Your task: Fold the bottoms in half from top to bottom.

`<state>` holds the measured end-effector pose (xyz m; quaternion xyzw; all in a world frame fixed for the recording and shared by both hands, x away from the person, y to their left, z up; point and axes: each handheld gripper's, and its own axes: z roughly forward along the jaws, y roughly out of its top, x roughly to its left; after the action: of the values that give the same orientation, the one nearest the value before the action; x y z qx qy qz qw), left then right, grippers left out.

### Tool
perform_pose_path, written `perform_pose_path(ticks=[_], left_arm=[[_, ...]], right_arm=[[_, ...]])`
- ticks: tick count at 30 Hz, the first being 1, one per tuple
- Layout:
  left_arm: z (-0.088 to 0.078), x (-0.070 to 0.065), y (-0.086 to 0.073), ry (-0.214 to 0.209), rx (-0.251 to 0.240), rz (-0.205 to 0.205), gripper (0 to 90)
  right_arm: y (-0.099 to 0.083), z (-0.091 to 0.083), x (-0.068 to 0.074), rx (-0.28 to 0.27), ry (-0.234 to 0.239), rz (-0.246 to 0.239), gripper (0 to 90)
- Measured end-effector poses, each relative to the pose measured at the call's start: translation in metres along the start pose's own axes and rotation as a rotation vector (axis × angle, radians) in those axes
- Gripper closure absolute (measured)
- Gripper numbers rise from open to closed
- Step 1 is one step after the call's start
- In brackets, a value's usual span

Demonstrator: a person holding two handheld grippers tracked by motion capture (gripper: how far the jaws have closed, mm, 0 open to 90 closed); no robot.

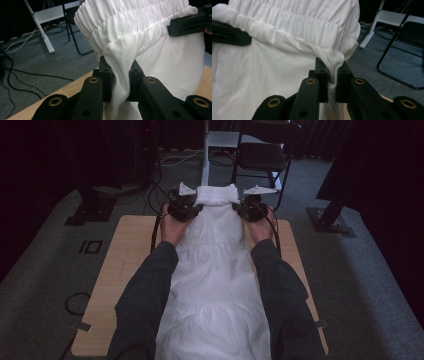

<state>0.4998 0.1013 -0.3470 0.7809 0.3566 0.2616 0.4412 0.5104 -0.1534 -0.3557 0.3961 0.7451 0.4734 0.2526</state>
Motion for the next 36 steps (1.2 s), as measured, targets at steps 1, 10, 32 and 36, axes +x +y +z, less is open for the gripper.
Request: perform_pose_path(ticks=[1,10,32,36], left_arm=[[0.000,0.000,-0.002,-0.005,0.007,-0.001,79.1],[-0.021,-0.013,-0.023,-0.081,-0.018,-0.021,79.0],[-0.098,-0.122,-0.195,-0.310,0.134,-0.006,76.5],[-0.077,-0.132,-0.237,-0.331,0.271,-0.034,76.0]], right_arm=[[-0.003,0.000,0.000,0.004,0.009,-0.001,83.0],[-0.024,-0.015,0.008,0.007,0.075,0.022,83.2],[-0.183,-0.114,0.092,0.172,0.310,-0.058,83.0],[-0.225,-0.096,0.103,0.308,0.316,-0.058,82.8]])
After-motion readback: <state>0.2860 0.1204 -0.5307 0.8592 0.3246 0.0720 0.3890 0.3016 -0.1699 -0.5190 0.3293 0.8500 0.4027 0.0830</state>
